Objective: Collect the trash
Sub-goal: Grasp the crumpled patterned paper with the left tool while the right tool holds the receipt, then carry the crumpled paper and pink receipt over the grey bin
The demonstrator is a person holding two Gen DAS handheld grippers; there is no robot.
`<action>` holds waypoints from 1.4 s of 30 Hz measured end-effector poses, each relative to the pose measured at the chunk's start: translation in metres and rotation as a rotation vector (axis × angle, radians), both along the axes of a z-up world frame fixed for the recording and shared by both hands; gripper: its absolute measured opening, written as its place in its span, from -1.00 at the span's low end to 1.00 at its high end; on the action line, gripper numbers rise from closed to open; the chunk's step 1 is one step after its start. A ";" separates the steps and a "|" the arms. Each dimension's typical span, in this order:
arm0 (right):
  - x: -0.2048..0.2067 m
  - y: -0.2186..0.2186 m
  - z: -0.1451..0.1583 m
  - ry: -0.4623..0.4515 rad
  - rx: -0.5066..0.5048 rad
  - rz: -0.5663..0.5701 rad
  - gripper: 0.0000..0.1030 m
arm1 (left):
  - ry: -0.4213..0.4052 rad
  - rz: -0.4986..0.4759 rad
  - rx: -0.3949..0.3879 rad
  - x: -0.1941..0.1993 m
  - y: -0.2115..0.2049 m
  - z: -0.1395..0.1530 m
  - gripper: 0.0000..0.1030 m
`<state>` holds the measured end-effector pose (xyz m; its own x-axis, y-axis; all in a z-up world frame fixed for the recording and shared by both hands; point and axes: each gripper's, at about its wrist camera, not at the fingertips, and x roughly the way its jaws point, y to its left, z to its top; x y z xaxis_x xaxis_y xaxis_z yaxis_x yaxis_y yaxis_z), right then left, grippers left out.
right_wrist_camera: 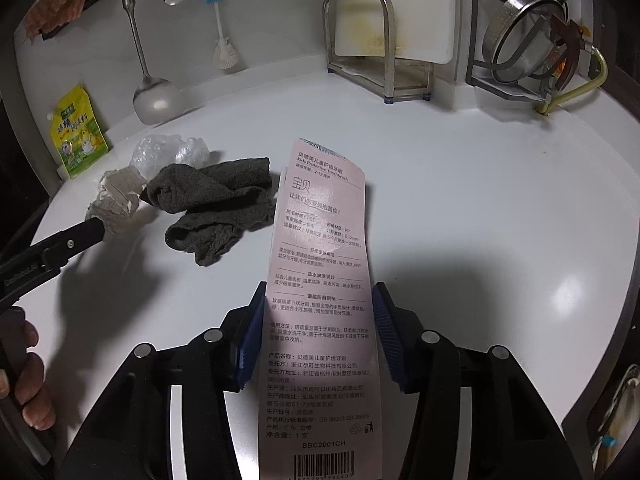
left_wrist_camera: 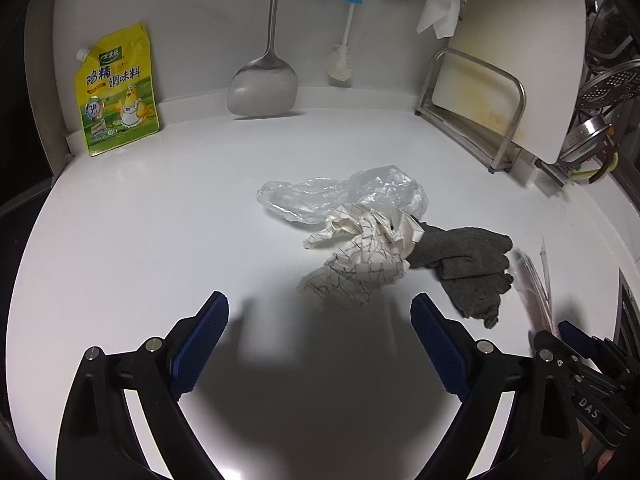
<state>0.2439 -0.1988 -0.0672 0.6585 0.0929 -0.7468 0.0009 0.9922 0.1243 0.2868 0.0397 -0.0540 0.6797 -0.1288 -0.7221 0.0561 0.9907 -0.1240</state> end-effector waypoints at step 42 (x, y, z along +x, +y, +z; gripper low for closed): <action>-0.061 0.004 0.006 -0.053 0.097 -0.011 -0.04 | -0.095 -0.072 0.072 -0.052 -0.005 0.021 -0.32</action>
<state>0.1827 -0.1947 -0.0611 0.6980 0.1554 -0.6990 0.0027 0.9756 0.2196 0.2349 0.0347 -0.0328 0.7365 -0.1300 -0.6638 0.1356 0.9898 -0.0434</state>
